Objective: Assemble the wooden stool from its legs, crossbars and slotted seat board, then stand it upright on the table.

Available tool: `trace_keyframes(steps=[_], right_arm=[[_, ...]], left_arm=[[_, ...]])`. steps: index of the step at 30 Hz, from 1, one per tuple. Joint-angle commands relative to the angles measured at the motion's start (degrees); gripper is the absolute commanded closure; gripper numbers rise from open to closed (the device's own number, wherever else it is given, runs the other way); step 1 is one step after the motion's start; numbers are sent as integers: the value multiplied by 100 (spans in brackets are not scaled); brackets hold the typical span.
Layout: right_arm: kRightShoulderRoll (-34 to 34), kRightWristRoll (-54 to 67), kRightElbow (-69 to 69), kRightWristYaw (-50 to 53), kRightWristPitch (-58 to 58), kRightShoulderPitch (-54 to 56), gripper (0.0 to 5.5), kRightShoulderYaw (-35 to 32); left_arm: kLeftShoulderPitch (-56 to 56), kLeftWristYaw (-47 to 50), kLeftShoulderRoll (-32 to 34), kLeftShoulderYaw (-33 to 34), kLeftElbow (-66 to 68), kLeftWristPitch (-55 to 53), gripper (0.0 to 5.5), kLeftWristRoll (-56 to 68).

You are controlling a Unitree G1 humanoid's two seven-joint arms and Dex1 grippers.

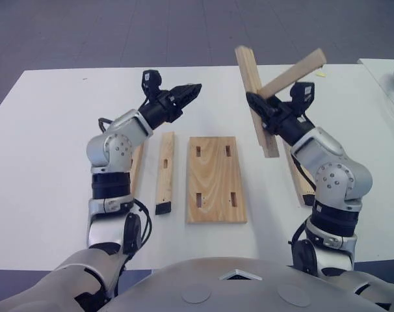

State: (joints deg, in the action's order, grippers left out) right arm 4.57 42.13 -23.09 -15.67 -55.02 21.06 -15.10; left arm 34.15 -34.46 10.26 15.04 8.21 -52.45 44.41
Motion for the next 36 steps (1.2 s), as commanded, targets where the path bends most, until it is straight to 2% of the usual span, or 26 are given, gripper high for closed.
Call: trace_keyframes(steps=[1,5,10,18,24,27,36], right_arm=[[-334,1536,21,367,-496,577,341,-463],[-281,2672,351,927,-534,757,341,-811],[-240,3477,400,1367,-513,643,341,-565],[-207,4134,314,1731,-410,83,341,139],[24,4296,353,1846,-175,-48,341,273],[97,4368,339,1883,-89,-111,341,369],[246,4372,338,1972,82,-231,341,710]], left_arm=[[808,-297,112,748,832,-978,274,1257],[1032,64,-132,1112,864,-1549,274,2168],[1126,396,-316,1049,714,-1758,177,2567],[1042,162,-119,470,722,-1844,175,2352],[1008,33,3,457,843,-1927,297,2459],[960,33,11,422,798,-1976,340,2486],[912,93,-57,417,766,-1962,340,2497]])
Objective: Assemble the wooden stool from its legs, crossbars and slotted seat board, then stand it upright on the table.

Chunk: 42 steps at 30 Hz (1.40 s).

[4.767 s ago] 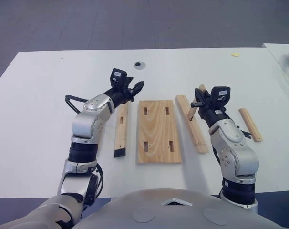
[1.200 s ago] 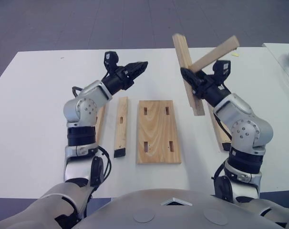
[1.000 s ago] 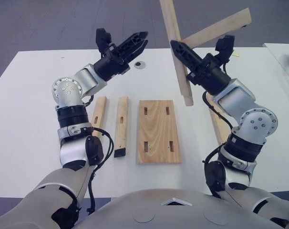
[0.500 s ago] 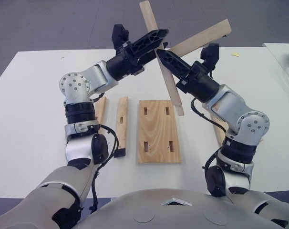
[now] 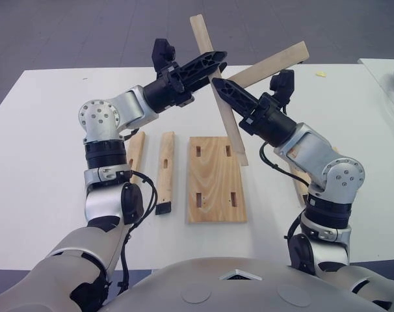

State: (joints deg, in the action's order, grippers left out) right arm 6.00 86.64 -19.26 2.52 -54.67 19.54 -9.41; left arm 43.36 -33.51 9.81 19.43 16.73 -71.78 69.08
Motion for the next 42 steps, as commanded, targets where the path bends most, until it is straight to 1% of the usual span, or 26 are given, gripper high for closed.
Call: trace_keyframes(steps=[1,2,5,9,12,15,18,27,31,35,38,42], right_arm=[[129,-82,-45,139,54,-99,341,181],[149,-79,-42,113,61,-121,302,219],[179,-128,-22,78,121,-187,256,317],[201,-157,-49,94,206,-287,180,435],[136,-236,-109,121,258,-360,116,591],[35,-272,-187,164,321,-503,114,774],[3,-294,-256,176,387,-621,114,883],[145,-355,-325,128,419,-756,114,894],[265,-286,-389,105,356,-798,114,916],[465,-107,-542,-18,237,-874,114,981],[621,-29,-555,-83,251,-885,114,949],[790,-73,-405,-148,313,-832,114,848]], left_arm=[[-9,4,-21,-18,-83,-22,340,32],[-10,11,-29,-14,-79,-11,340,28],[-32,38,-45,-1,-70,19,340,18],[-19,61,-17,38,-2,130,340,-51],[281,16,178,159,276,441,342,-207],[548,-147,432,219,554,675,342,-381],[623,-392,695,105,603,705,342,-555],[441,-992,1495,-185,524,738,342,-1123],[371,-1318,1823,-470,372,905,342,-1511],[313,-1832,2226,-877,285,1382,342,-2133],[177,-2187,2356,-1105,150,1567,342,-2362],[-119,-2369,2260,-1263,-437,1779,342,-2427]])
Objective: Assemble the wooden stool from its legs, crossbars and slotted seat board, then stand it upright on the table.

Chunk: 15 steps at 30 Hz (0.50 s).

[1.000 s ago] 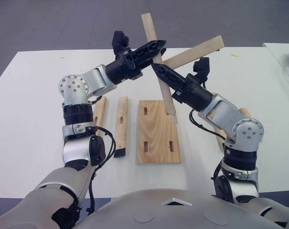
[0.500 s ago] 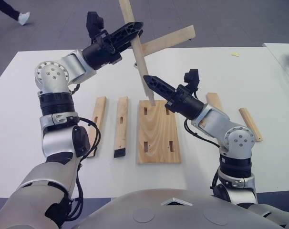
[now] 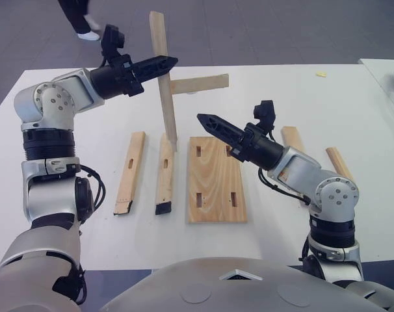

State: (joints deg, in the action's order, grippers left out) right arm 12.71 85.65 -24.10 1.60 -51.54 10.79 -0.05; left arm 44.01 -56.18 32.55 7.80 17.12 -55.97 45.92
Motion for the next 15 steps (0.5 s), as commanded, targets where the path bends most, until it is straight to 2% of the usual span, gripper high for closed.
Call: trace_keyframes(steps=[1,7,11,15], right_arm=[[144,15,111,-62,7,52,114,-99],[329,101,174,-100,-67,90,114,-141],[481,328,59,-198,-225,154,114,-53],[809,593,169,-311,-183,680,114,-357]], left_arm=[[-254,-118,-54,-107,-609,293,342,-128],[-684,-231,-55,-168,-768,782,343,-390],[-919,-280,-360,-344,-388,1656,343,-875],[-1047,-327,-532,-384,-430,1959,343,-958]])
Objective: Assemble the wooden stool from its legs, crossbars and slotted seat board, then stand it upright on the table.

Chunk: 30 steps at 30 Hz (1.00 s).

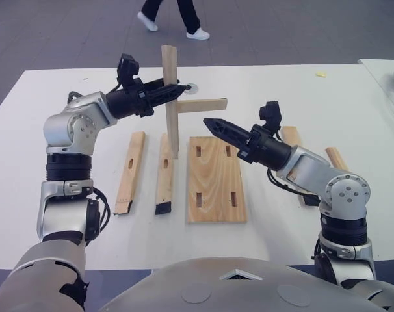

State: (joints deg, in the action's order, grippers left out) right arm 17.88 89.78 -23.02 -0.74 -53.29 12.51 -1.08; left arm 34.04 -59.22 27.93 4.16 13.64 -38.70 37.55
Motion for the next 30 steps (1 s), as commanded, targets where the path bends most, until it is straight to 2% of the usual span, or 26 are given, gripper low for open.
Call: trace_keyframes(steps=[1,5,9,13,22,30], right_arm=[[421,234,112,-101,29,735,114,-390],[1387,364,1234,-636,55,2696,114,-1177],[1808,-427,2386,-1372,60,3600,114,-1260],[1699,-835,2526,-1618,-24,3473,114,-1227],[1627,-1211,2551,-1716,-200,3253,114,-1445],[1569,-1300,2462,-1681,-326,3044,114,-1626]], left_arm=[[-66,16,-116,-9,-119,349,343,-164],[-213,48,-295,123,-479,638,343,-24],[-470,-245,-269,183,-1460,606,343,380],[-844,-313,-307,164,-2176,567,343,655],[-1968,248,-548,37,-3648,362,343,1229],[-2473,-169,-140,-284,-4065,954,343,747]])
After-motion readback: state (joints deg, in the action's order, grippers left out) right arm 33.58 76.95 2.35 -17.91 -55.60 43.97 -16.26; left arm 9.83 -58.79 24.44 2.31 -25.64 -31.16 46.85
